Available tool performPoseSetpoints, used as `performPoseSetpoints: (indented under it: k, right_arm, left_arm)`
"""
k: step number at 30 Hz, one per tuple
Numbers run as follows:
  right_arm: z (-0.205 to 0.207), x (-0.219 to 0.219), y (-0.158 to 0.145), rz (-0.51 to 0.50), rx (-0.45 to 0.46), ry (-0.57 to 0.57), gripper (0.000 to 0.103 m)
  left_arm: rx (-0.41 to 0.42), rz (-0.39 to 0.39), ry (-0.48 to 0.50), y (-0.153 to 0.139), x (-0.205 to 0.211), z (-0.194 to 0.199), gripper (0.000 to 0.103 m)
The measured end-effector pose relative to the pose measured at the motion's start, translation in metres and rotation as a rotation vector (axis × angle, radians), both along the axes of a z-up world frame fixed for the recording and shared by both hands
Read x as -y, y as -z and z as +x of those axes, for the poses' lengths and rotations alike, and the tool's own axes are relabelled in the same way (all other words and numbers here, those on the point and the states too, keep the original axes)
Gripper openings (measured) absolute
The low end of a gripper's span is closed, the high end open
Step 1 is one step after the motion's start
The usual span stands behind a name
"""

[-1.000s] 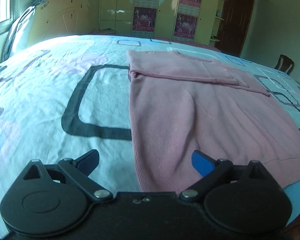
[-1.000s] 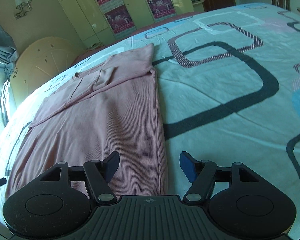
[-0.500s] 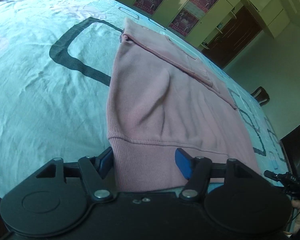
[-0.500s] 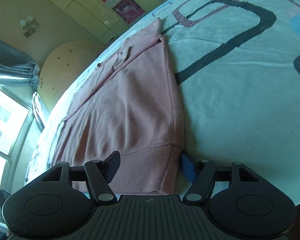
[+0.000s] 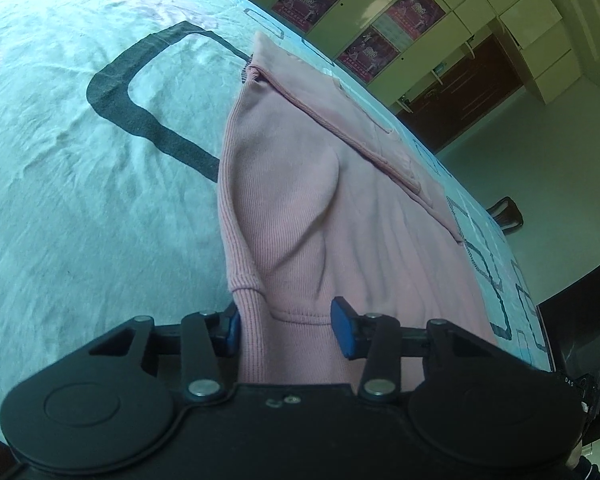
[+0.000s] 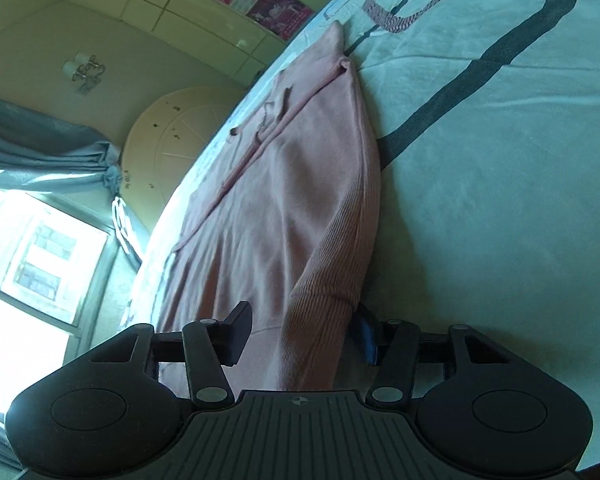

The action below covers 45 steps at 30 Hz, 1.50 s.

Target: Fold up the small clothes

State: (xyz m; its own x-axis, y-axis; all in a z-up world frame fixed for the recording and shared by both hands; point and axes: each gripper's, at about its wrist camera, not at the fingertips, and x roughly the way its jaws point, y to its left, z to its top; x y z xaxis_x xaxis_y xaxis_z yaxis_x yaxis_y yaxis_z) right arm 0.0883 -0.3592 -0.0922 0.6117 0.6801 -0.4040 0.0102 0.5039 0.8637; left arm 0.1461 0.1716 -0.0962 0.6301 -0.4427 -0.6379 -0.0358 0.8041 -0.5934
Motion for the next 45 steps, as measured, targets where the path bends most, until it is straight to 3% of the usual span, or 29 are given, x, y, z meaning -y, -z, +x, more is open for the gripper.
performPoseSetpoints:
  k: [3,7,8,10,11,13,16,17,19,20,22,26,29,33,37,41,45]
  right_arm:
    - [0.002,0.01,0.0,0.044,0.012,0.055,0.051]
    - [0.019,0.004,-0.004,-0.052,-0.033,0.009,0.05]
    - [0.018,0.001,-0.005,-0.085,-0.041,-0.017,0.045]
    - [0.013,-0.007,-0.003,-0.128,-0.046,-0.06,0.026]
    - [0.009,-0.01,-0.001,-0.156,-0.048,-0.072,0.009]
    - [0.004,-0.014,0.001,-0.204,-0.033,-0.087,0.008]
    - [-0.007,-0.005,-0.009,-0.152,0.048,-0.055,0.007]
    - [-0.011,-0.001,-0.014,-0.129,0.083,-0.045,0.007]
    - [-0.013,0.001,-0.013,-0.16,0.097,-0.046,0.007]
    - [-0.01,-0.003,-0.007,-0.208,0.059,-0.07,0.007]
    - [-0.003,-0.009,0.005,-0.249,-0.009,-0.095,0.007]
    - [-0.004,0.002,-0.017,-0.137,0.082,-0.012,0.007]
    - [0.013,0.002,-0.047,-0.137,0.164,0.005,0.007]
    - [0.047,0.003,-0.083,-0.147,0.236,0.047,0.007]
    - [0.095,0.006,-0.108,-0.157,0.257,0.111,0.007]
    - [0.166,0.007,-0.12,-0.174,0.232,0.132,0.007]
    - [0.243,0.008,-0.111,-0.187,0.143,0.146,0.007]
  left_arm:
    - [0.001,-0.002,-0.002,0.0,0.0,-0.002,0.041]
    - [0.002,0.007,-0.01,0.0,0.003,0.001,0.041]
    - [0.004,0.016,-0.008,-0.001,0.004,0.001,0.041]
    - [0.01,0.034,-0.007,-0.001,0.005,-0.001,0.036]
    - [0.011,0.048,-0.01,0.0,0.005,-0.001,0.033]
    - [0.009,0.107,-0.027,0.0,0.006,-0.003,0.005]
    - [0.122,0.036,-0.067,-0.014,0.0,-0.021,0.004]
    - [0.136,0.043,-0.077,-0.016,-0.001,-0.024,0.004]
    - [0.072,0.098,-0.073,-0.007,0.002,-0.021,0.005]
    - [0.031,0.11,-0.071,0.001,0.004,-0.019,0.005]
    - [0.026,0.073,-0.107,0.006,0.002,-0.019,0.005]
    - [0.069,-0.046,-0.166,-0.006,-0.01,-0.024,0.004]
    - [0.12,-0.094,-0.177,-0.025,-0.014,-0.015,0.004]
    - [0.213,-0.159,-0.194,-0.053,-0.012,0.018,0.004]
    - [0.279,-0.185,-0.199,-0.075,-0.002,0.079,0.004]
    - [0.262,-0.16,-0.191,-0.079,0.006,0.154,0.004]
    - [0.205,-0.147,-0.187,-0.068,0.006,0.228,0.004]
